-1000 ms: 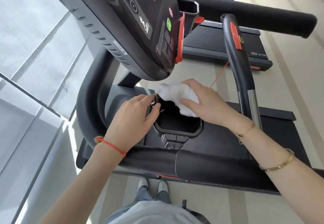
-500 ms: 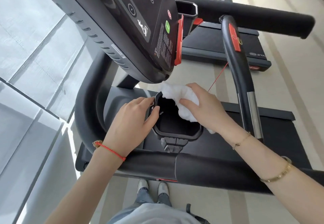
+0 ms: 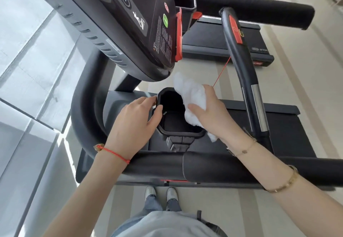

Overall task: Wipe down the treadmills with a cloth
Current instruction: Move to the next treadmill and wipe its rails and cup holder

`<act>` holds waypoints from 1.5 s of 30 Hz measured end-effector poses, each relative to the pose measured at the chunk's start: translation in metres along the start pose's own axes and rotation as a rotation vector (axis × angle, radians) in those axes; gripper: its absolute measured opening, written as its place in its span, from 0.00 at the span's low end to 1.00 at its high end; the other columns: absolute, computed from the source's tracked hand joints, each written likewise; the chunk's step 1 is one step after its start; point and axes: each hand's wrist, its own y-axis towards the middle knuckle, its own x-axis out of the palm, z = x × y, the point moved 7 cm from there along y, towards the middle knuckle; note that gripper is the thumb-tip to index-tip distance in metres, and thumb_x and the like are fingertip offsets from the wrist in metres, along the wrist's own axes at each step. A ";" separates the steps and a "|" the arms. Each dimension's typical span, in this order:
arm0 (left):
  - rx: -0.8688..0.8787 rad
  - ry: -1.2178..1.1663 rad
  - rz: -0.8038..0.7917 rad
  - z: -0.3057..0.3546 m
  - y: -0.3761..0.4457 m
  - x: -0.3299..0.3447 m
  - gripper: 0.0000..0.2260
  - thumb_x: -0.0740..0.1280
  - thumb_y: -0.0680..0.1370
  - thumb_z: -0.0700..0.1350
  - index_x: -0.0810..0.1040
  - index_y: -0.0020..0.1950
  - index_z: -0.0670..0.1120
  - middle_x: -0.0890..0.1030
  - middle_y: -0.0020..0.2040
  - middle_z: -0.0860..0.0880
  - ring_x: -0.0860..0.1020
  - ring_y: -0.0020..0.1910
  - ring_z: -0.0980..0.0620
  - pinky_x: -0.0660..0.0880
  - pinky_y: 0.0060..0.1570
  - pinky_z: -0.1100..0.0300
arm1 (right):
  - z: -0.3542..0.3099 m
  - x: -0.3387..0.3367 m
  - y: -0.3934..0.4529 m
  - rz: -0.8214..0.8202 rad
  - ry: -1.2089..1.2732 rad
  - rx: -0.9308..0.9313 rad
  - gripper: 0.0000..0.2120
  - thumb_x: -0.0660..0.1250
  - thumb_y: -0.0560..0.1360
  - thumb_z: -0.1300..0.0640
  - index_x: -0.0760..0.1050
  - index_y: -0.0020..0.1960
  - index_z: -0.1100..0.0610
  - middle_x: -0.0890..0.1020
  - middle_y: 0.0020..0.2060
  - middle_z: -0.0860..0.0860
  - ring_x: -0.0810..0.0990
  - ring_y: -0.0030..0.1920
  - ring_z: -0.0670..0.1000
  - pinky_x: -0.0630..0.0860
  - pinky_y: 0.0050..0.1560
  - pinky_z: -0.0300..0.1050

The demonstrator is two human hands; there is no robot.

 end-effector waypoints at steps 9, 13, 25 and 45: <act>-0.008 0.009 -0.017 0.000 -0.001 0.002 0.15 0.59 0.82 0.51 0.78 0.62 0.45 0.80 0.45 0.48 0.79 0.45 0.46 0.76 0.46 0.48 | -0.002 -0.004 0.015 -0.045 -0.259 -0.108 0.25 0.63 0.79 0.49 0.58 0.71 0.56 0.72 0.52 0.49 0.73 0.48 0.51 0.64 0.37 0.42; -0.016 0.034 -0.023 0.000 -0.001 0.003 0.13 0.59 0.82 0.50 0.77 0.51 0.42 0.79 0.43 0.46 0.78 0.43 0.46 0.74 0.46 0.49 | -0.044 0.016 0.048 -0.272 -0.559 -0.430 0.17 0.64 0.79 0.49 0.67 0.65 0.52 0.75 0.45 0.45 0.75 0.47 0.53 0.64 0.43 0.47; -0.031 0.048 -0.042 0.000 0.001 0.001 0.15 0.57 0.82 0.50 0.79 0.56 0.44 0.81 0.45 0.48 0.79 0.45 0.47 0.74 0.47 0.50 | 0.007 -0.004 0.027 -0.137 -0.280 -0.161 0.23 0.61 0.79 0.48 0.59 0.71 0.50 0.72 0.51 0.46 0.72 0.45 0.45 0.65 0.37 0.40; -0.015 0.024 0.013 -0.008 -0.001 0.003 0.16 0.60 0.80 0.52 0.81 0.60 0.45 0.83 0.49 0.50 0.80 0.46 0.49 0.70 0.45 0.64 | 0.003 -0.033 -0.055 -0.032 -0.083 -0.151 0.23 0.59 0.80 0.44 0.61 0.73 0.45 0.74 0.58 0.38 0.74 0.58 0.42 0.68 0.49 0.30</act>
